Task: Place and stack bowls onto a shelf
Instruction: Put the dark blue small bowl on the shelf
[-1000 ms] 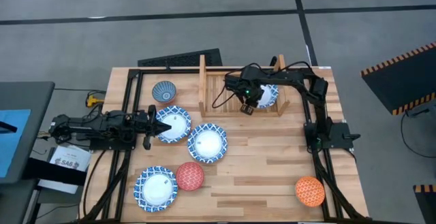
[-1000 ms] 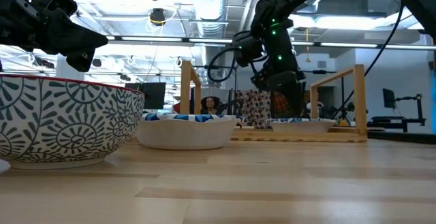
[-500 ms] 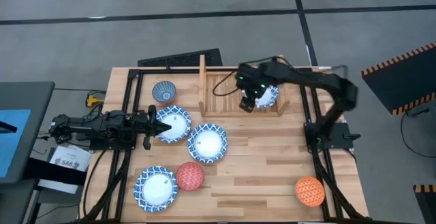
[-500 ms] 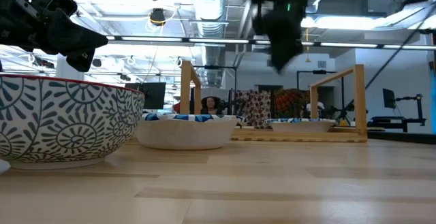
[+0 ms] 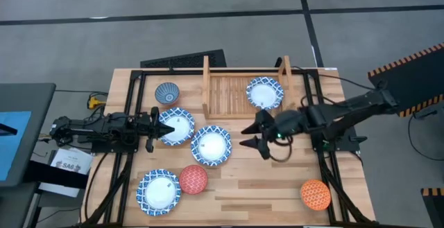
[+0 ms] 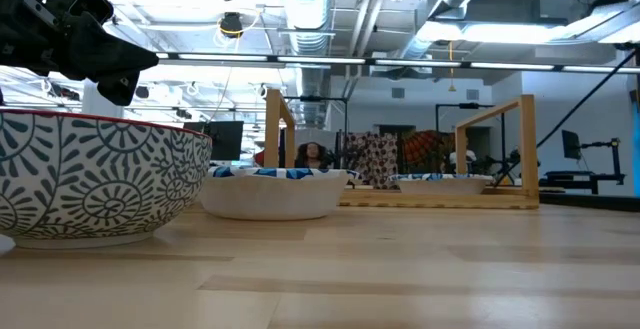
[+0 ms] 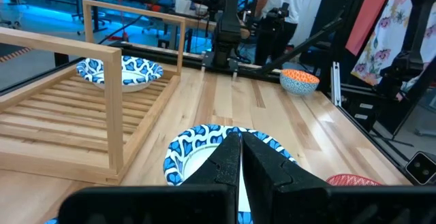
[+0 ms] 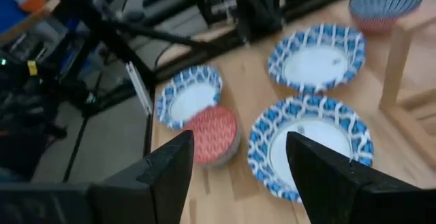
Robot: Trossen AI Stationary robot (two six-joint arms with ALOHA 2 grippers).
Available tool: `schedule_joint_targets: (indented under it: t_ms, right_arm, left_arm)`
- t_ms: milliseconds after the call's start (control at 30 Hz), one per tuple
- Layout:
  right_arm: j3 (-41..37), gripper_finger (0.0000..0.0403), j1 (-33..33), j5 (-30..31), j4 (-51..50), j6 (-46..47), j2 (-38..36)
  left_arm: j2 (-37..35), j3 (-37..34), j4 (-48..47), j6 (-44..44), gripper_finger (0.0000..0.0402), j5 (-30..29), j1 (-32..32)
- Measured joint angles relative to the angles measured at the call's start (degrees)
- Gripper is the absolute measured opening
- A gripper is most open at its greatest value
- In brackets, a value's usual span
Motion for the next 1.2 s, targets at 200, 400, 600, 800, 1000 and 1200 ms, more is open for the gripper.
schedule_joint_targets:
  t_ms: [200,400,600,800,1000,1200]
  right_arm:
    - [-0.02,0.0260,3.33,4.99,0.59,3.69,0.09]
    - [-0.02,0.0260,2.75,5.23,0.98,5.92,0.11]
    - [-0.02,0.0260,1.56,5.23,1.39,7.52,0.11]
    - [-0.02,0.0260,0.74,5.22,4.74,7.46,0.13]
    - [-0.02,0.0260,-0.94,5.23,4.82,7.18,0.13]
    - [-0.02,0.0260,-1.65,5.15,4.75,6.34,0.13]
  left_arm:
    - [-0.02,0.00,0.01,0.00,0.0000,-0.17,0.00]
    - [0.02,-0.07,2.87,-12.92,0.0000,0.82,0.00]
    - [0.01,-0.04,17.90,-35.11,0.0000,-10.43,-0.02]
    - [3.32,5.31,19.12,-35.07,0.0006,-17.46,2.27]
    - [17.57,24.23,-12.93,-40.33,0.0054,-14.80,8.22]
    - [37.89,39.84,-34.05,-30.66,0.0098,-9.12,19.80]
